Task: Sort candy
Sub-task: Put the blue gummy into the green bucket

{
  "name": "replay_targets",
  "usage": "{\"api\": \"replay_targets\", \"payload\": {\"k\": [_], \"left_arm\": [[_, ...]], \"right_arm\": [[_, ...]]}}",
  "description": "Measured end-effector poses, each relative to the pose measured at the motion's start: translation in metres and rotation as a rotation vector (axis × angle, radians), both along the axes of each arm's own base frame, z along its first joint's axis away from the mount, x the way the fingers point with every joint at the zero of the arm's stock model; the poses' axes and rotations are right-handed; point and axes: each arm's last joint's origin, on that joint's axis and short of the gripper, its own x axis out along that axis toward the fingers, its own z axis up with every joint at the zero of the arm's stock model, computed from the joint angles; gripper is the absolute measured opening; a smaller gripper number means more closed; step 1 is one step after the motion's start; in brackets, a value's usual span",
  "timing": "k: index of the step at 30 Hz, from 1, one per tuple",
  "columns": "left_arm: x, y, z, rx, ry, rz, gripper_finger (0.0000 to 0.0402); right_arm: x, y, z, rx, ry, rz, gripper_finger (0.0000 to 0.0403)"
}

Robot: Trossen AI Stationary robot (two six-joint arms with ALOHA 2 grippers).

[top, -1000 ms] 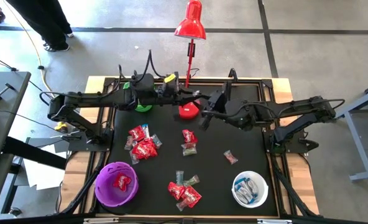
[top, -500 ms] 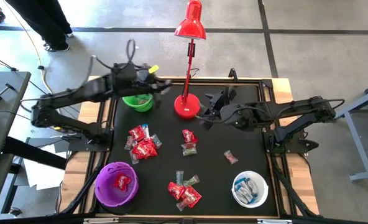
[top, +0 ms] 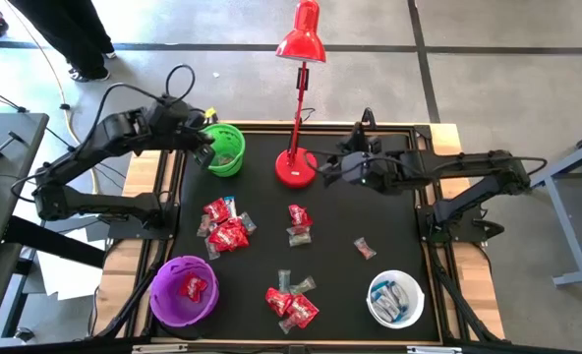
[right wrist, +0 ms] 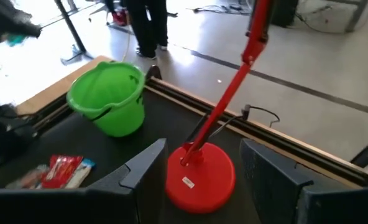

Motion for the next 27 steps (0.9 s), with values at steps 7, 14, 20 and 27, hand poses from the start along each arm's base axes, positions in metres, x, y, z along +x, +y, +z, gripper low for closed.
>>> {"api": "replay_targets", "payload": {"k": [7,14,20,27], "left_arm": [[0.004,0.013,-0.013,-0.019,0.157,-0.062,0.0005],[0.009,0.045,-0.027,-0.022,0.276,-0.044,0.0005],[0.011,0.078,-0.039,-0.109,0.217,-0.045,0.0005],[0.008,0.102,-0.054,-0.237,0.186,-0.031,0.0005]], "right_arm": [[0.001,-0.017,-0.001,0.055,-0.002,-0.003,0.0197],[0.001,-0.02,-0.001,0.056,0.0,-0.009,0.0197],[0.0,-0.019,-0.002,0.062,0.014,0.008,0.0197],[-0.002,-0.019,-0.005,0.071,0.06,0.017,0.0197]]}}
